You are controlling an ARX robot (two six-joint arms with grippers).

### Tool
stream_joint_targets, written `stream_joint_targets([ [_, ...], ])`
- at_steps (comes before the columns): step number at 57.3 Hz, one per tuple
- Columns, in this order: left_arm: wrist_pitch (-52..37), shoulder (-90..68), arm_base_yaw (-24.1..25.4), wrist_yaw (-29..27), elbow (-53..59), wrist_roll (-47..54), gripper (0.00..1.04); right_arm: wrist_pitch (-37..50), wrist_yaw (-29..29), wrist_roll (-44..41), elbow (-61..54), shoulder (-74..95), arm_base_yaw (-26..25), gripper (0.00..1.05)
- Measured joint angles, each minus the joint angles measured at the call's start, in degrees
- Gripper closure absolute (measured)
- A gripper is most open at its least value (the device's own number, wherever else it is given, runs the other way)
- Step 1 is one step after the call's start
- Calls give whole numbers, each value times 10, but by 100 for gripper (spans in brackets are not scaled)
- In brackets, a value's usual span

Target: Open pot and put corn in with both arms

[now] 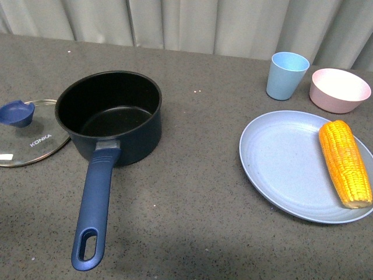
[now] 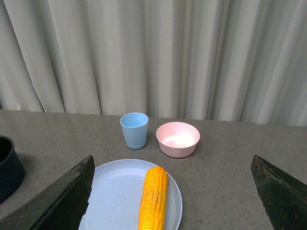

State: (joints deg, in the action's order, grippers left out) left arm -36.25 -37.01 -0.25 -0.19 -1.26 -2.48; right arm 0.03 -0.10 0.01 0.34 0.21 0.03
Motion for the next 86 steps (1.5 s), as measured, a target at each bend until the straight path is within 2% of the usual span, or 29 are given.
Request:
stream_joint_targets([
  [17, 89, 97, 1, 2, 2, 17, 101, 0, 0, 0, 0, 0, 0, 9],
  [47, 218, 228, 1, 2, 2, 20, 101, 0, 0, 0, 0, 0, 0, 9],
  [65, 261, 271, 1, 2, 2, 20, 101, 0, 0, 0, 0, 0, 0, 9],
  [72, 357, 356, 1, 2, 2, 21, 101, 0, 0, 0, 0, 0, 0, 9],
  [81, 361, 367, 1, 2, 2, 20, 101, 0, 0, 0, 0, 0, 0, 9],
  [86, 361, 367, 1, 2, 2, 20, 88, 0, 0, 0, 0, 0, 0, 9],
])
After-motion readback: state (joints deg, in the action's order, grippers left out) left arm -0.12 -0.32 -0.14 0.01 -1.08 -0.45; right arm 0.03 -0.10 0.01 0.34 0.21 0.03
